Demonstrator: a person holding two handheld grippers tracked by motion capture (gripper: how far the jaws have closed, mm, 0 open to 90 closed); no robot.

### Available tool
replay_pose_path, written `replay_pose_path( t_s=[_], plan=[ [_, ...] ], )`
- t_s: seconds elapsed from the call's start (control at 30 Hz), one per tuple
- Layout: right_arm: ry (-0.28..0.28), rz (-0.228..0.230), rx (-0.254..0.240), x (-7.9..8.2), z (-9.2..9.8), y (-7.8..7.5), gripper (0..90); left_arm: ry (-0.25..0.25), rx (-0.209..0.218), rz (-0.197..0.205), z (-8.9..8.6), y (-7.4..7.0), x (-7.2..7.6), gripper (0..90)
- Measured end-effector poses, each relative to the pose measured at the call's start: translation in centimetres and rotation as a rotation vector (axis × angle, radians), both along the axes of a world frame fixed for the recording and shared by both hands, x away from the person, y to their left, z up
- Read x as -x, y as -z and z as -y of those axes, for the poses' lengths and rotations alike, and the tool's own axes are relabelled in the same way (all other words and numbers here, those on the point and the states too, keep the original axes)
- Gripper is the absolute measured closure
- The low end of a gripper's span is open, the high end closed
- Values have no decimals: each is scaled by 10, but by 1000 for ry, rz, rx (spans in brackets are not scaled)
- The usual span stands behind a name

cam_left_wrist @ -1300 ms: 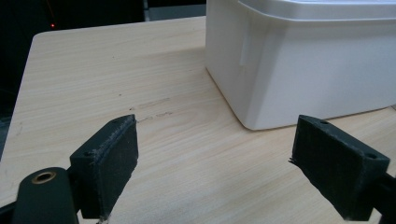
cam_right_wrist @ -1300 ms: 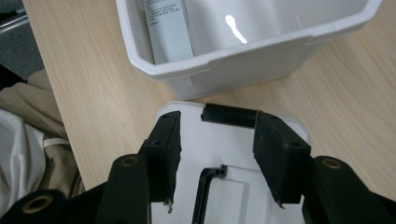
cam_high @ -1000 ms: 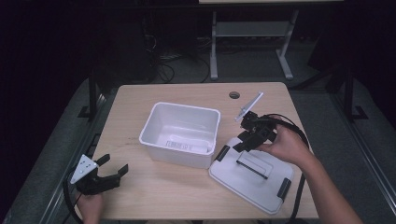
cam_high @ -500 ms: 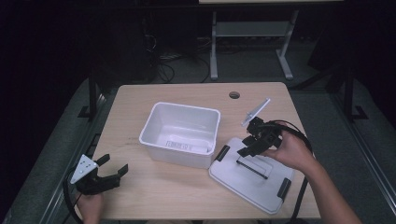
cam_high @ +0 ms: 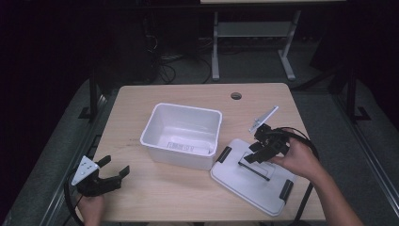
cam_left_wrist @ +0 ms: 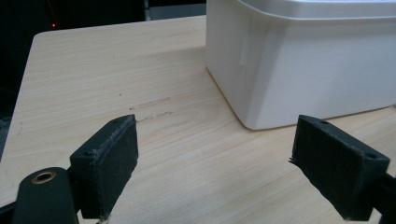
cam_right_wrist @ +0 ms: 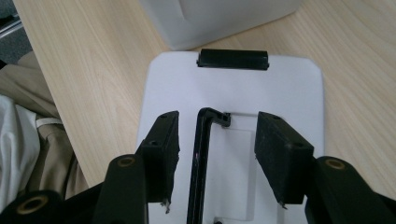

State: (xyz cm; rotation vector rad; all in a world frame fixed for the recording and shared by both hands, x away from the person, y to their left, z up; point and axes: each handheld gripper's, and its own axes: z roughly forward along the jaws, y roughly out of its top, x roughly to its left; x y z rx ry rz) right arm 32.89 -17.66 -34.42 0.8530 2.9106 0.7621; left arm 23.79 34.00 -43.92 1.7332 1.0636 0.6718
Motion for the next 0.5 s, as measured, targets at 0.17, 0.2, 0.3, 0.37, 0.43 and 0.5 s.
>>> replay_pose_path(
  t_s=[0.17,0.2,0.3,0.37,0.43,0.5],
  plan=[
    [3,-12,-6,3,2,8,493,0,2,2,0,0,0,136],
    [3,-12,6,3,3,10,492,1,0,1,0,0,0,136],
    [1,-18,4,6,2,13,490,-2,2,2,0,0,0,136],
    [-5,-18,8,7,2,15,491,-1,-1,1,0,0,0,136],
    [-4,-22,1,8,2,17,492,-1,-1,0,0,0,0,136],
    [-3,-25,9,9,2,21,491,-1,1,0,0,0,0,137]
  ],
)
